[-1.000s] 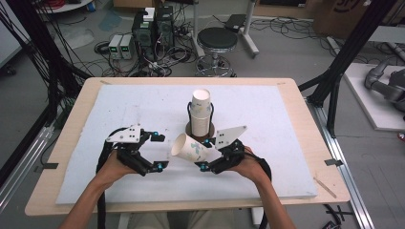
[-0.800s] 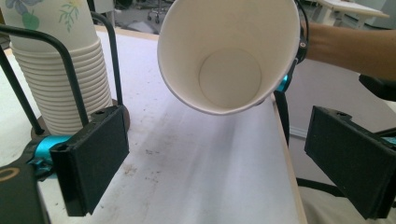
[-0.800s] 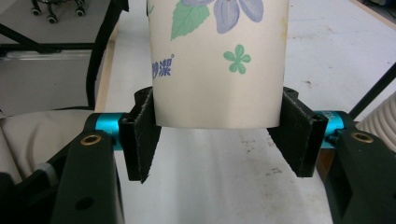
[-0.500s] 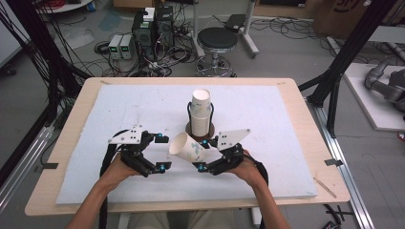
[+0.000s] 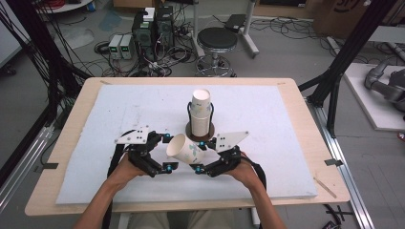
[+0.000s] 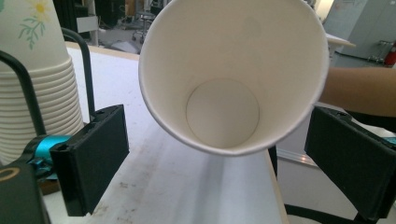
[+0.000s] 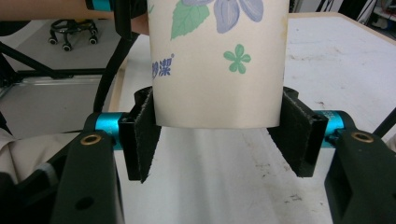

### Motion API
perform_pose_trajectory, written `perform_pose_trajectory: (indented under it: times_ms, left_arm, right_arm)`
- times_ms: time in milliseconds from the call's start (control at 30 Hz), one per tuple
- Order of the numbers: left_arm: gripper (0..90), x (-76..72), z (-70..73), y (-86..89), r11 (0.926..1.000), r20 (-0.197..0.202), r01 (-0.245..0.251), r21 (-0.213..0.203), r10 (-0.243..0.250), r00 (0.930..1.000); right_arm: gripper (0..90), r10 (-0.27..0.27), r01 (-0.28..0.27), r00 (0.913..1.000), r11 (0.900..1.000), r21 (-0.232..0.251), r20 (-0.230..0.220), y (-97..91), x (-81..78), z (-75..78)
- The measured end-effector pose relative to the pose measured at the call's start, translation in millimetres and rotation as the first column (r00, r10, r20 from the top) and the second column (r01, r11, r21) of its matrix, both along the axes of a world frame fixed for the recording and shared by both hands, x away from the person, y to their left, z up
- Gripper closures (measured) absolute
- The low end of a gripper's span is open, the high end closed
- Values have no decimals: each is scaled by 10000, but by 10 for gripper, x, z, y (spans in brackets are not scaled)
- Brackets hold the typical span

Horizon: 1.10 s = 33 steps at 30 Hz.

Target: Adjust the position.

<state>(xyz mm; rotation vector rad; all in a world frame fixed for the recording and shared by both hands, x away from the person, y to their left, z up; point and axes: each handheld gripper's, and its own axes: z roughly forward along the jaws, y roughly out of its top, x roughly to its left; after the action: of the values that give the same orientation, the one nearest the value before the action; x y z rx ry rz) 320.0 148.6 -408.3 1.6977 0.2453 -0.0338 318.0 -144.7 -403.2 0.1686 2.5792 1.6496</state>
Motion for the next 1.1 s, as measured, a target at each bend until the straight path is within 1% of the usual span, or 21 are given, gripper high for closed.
perform_pose_trajectory:
  times_ms: [33, 100, 167, 200, 267, 467, 500, 633, 700, 733, 800, 833, 867, 933, 1000, 1100]
  left_arm:
    - [63, 4, 3, -19, 10000, -14, 51, -75, -51, 10000]
    - [64, 9, 7, -38, 9999, -11, 119, -88, -119, 9999]
    - [95, 12, 12, -59, 9998, 40, 180, -62, -180, 9998]
    - [95, 12, 12, -59, 9998, 40, 180, -62, -180, 9998]
    - [95, 23, 15, -90, 9995, 28, 216, -219, -215, 9998]
    - [95, 39, 21, -136, 9991, 34, 239, -359, -238, 9997]
    - [95, 42, 32, -156, 9987, 7, 252, -440, -252, 9997]
    - [95, 48, 46, -201, 9983, 75, 385, -427, -382, 9992]
    - [95, 52, 43, -212, 9982, 57, 448, -407, -446, 9990]
    - [95, 54, 37, -221, 9980, 20, 449, -451, -448, 9990]
    - [96, 57, 36, -224, 9981, 17, 454, -412, -454, 9990]
    - [96, 57, 35, -235, 9977, -66, 477, -479, -481, 9988]
    - [100, 58, 39, -235, 9970, -46, 530, -557, -534, 9986]
    - [122, 53, 45, -238, 9964, 3, 565, -632, -566, 9984]
    - [151, 53, 47, -234, 9967, 32, 593, -563, -592, 9982]
    - [193, 47, 53, -227, 9961, 90, 669, -568, -665, 9977]
  right_arm:
    - [377, -7, 7, 10000, 10000, -24, 48, 1, 2, -2]
    - [377, 26, -26, 10000, 10000, -19, -4, 4, 2, -3]
    - [377, 41, -41, 10000, 10000, -21, 18, 6, 2, -5]
    - [377, 41, -41, 10000, 10000, -21, 18, 6, 2, -5]
    - [377, 33, -33, 10000, 10000, 3, 59, 4, 5, -6]
    - [377, 68, -68, 10000, 10000, 30, 47, 5, -3, -4]
    - [377, 79, -79, 10000, 9999, 63, 7, 8, -3, -8]
    - [377, 103, -104, 9999, 9999, 110, 48, 17, -7, -9]
    - [377, 147, -148, 9999, 9998, 142, 9, 19, -8, -11]
    - [377, 131, -131, 9999, 9999, 102, 19, 19, -11, -10]
    - [377, 167, -167, 9998, 9998, 99, 70, 20, -8, -12]
    - [377, 143, -143, 9999, 9998, 133, 42, 23, -13, -11]
    - [377, 179, -179, 9998, 9998, 118, 8, 25, -17, -11]
    - [377, 205, -206, 9998, 9997, 108, 55, 26, -15, -14]
    - [377, 224, -225, 9997, 9997, 91, 81, 28, -12, -16]
    - [377, 240, -241, 9996, 9997, 88, 147, 28, -9, -16]
